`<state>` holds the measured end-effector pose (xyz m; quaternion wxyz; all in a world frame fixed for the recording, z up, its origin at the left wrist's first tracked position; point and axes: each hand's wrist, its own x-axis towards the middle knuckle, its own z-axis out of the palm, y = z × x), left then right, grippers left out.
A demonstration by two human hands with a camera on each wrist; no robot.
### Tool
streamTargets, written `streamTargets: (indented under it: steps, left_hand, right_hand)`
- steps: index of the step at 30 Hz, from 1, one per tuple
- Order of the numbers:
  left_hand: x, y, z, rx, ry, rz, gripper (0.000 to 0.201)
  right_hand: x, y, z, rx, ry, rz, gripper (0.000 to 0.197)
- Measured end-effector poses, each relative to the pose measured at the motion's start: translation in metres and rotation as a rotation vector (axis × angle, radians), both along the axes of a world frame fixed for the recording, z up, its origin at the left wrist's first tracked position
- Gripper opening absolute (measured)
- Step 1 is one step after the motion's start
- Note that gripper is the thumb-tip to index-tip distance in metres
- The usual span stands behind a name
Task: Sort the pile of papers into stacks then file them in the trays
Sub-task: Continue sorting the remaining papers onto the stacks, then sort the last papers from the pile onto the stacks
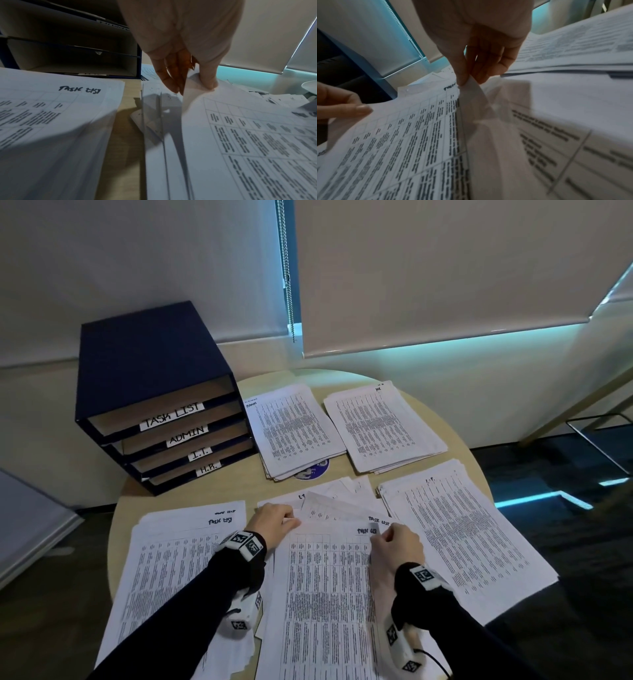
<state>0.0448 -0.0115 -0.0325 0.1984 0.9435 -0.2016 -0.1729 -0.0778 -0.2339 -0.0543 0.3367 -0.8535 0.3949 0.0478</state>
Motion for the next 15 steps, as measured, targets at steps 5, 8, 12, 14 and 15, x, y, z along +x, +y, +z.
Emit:
streamTargets:
  steps: [5, 8, 12, 14, 15]
  left_hand:
    - [0.002, 0.003, -0.002, -0.025, 0.027, 0.009, 0.024]
    - [0.004, 0.005, -0.004, -0.037, 0.036, 0.029, 0.023]
    - [0.007, 0.008, -0.007, -0.034, 0.047, 0.039, 0.013]
    - [0.008, 0.008, -0.008, -0.030, 0.037, 0.051, 0.012]
    - [0.009, 0.009, -0.009, -0.031, 0.033, 0.057, 0.012]
  right_hand:
    - [0.001, -0.006, -0.001, -0.031, 0.009, 0.081, 0.020]
    - [-0.005, -0.009, -0.002, -0.050, -0.036, 0.097, 0.028]
    - [-0.019, -0.011, -0.005, -0.024, -0.138, 0.121, 0.009]
    - [-0.028, -0.011, -0.005, 0.022, -0.225, 0.131, 0.011]
    - [-0.032, -0.011, -0.005, 0.036, -0.263, 0.152, 0.013]
